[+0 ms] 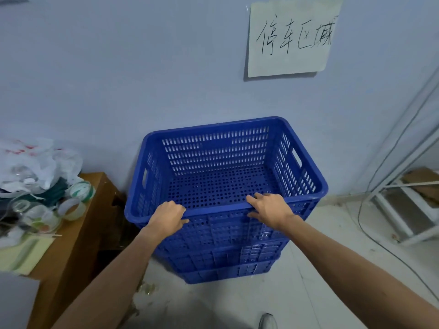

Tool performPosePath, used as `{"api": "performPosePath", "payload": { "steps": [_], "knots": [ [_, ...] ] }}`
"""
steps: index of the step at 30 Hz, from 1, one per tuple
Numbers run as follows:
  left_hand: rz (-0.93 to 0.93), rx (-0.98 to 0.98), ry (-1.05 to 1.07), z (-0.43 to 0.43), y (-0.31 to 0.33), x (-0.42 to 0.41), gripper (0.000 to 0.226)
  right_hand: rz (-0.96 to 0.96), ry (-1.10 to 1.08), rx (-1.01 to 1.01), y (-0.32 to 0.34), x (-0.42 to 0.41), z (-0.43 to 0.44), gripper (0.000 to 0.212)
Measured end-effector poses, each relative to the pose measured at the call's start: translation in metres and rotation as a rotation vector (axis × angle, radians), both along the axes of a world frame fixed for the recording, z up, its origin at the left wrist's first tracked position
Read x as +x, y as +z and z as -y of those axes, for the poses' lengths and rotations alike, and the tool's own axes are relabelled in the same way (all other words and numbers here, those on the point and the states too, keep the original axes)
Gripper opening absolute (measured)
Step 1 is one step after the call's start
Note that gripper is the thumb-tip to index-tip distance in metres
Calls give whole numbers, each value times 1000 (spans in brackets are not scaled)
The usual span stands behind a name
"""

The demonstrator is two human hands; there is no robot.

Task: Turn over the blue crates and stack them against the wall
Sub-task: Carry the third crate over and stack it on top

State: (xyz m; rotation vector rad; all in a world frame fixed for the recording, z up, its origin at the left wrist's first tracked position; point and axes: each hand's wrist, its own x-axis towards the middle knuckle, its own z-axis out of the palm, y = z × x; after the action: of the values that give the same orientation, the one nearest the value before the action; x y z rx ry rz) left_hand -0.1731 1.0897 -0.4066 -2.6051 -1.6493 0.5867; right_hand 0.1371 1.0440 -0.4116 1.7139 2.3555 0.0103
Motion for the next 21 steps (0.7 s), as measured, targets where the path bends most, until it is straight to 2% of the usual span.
{"api": "performPosePath", "payload": {
  "steps": [6, 21],
  "knots": [
    [-45, -34, -4, 2, -5, -2, 43, 17, 49, 7, -6, 4, 2, 46],
    [-78, -19, -60, -3, -4, 0, 41, -7, 74, 65, -12, 11, 0, 42]
  ]
}}
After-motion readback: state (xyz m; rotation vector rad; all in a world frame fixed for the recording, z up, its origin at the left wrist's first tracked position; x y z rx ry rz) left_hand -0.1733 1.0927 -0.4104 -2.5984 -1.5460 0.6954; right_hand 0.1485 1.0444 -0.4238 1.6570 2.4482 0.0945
